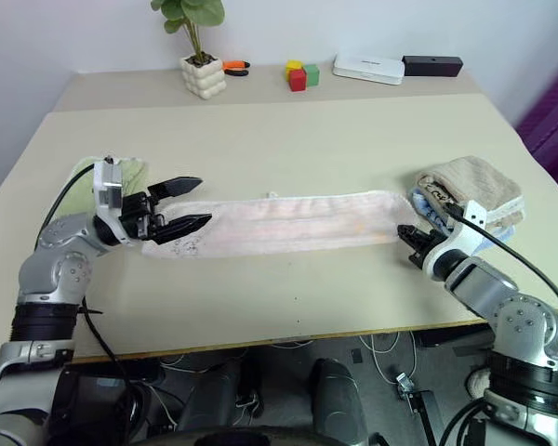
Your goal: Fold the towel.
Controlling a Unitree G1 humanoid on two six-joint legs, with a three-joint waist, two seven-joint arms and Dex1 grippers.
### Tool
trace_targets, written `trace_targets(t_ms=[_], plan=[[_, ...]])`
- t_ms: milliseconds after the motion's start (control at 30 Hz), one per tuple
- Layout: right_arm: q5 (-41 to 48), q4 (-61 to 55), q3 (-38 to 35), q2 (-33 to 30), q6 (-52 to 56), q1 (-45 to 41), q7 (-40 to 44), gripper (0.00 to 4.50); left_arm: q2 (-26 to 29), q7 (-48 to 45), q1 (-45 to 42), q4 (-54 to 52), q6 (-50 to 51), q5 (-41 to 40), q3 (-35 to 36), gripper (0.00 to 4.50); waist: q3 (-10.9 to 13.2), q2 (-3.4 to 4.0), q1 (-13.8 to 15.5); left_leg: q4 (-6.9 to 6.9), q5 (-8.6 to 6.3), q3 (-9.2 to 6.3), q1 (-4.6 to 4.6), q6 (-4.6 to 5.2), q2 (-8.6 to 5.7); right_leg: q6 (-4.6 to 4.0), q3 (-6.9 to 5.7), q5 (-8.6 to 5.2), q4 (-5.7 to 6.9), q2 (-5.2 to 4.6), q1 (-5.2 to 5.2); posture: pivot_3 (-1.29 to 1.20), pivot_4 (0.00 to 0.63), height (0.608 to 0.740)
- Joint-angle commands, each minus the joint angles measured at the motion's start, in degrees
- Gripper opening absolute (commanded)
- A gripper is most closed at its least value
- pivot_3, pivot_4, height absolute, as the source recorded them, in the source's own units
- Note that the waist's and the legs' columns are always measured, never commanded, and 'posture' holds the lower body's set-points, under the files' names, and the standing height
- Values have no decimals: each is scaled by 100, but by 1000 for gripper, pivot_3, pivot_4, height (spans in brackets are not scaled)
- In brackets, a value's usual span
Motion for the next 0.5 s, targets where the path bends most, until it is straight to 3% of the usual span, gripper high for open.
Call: trace_targets(t_ms=[33, 300, 500], plan=[[-675, -645, 580, -397, -288, -109, 647, 50, -27, -52, -166, 72, -147, 35, 3, 4500, 1, 1, -1, -1, 0, 0, 0, 1, 0, 0, -1, 0, 0, 0, 0, 0, 150, 740], [-1916, -1433, 1798, -807, -758, -426, 1639, 50, -5, -84, -159, 106, -201, 31, 48, 4500, 3, -2, 11, 3, 3, -1, -15, 4, 1, 1, -2, 0, 0, 1, -12, 0, 150, 740], [-2486, -1415, 2698, -290, -847, -981, 1887, 50, 76, -31, -137, 61, -169, -5, 145, 4500, 4, -3, 11, 8, 5, -2, -24, 6, 1, 0, -3, 1, 4, 1, -20, 0, 150, 740]])
